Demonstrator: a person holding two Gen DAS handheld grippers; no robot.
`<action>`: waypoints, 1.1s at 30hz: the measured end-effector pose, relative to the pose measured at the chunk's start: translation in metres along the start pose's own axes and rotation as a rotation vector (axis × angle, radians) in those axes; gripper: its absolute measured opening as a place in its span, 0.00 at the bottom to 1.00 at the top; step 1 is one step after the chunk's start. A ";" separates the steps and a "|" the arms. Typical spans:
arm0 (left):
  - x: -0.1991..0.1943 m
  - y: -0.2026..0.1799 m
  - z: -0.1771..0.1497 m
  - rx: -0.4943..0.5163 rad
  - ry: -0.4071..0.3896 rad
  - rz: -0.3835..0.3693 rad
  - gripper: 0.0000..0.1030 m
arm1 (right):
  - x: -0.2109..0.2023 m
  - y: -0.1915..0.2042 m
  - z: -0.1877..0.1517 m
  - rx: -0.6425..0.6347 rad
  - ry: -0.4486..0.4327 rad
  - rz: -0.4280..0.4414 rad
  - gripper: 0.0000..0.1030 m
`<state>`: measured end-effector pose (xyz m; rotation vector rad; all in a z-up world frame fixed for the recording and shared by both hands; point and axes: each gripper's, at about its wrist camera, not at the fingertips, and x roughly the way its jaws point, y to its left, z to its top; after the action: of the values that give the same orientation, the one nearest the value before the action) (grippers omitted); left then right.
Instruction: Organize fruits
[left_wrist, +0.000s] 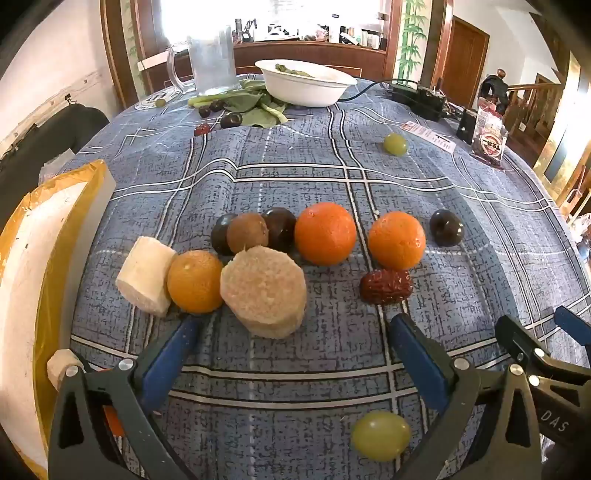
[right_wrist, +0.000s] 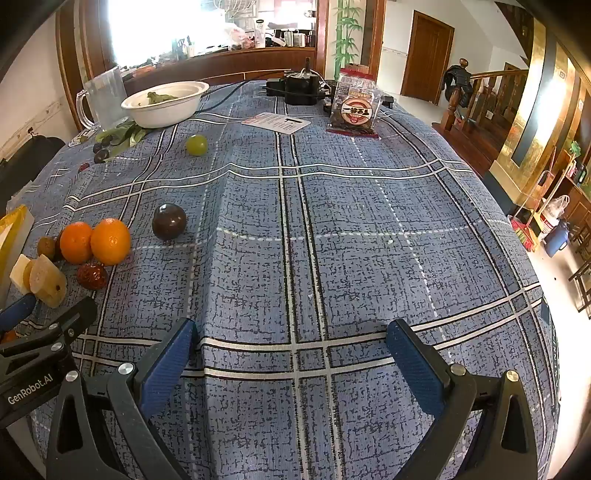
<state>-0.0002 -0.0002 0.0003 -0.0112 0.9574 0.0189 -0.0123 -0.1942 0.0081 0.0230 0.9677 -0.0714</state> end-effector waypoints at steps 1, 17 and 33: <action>0.000 0.000 0.000 0.000 0.000 0.001 1.00 | 0.000 0.000 0.000 0.000 0.000 0.000 0.99; -0.010 0.006 -0.009 0.074 0.060 -0.063 1.00 | 0.006 -0.003 0.009 0.020 0.061 -0.001 0.99; -0.147 0.059 -0.026 -0.010 -0.298 -0.010 1.00 | -0.118 0.004 -0.002 0.023 -0.346 -0.057 0.99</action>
<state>-0.1070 0.0564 0.1055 -0.0215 0.6593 0.0154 -0.0804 -0.1841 0.1038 0.0038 0.6214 -0.1342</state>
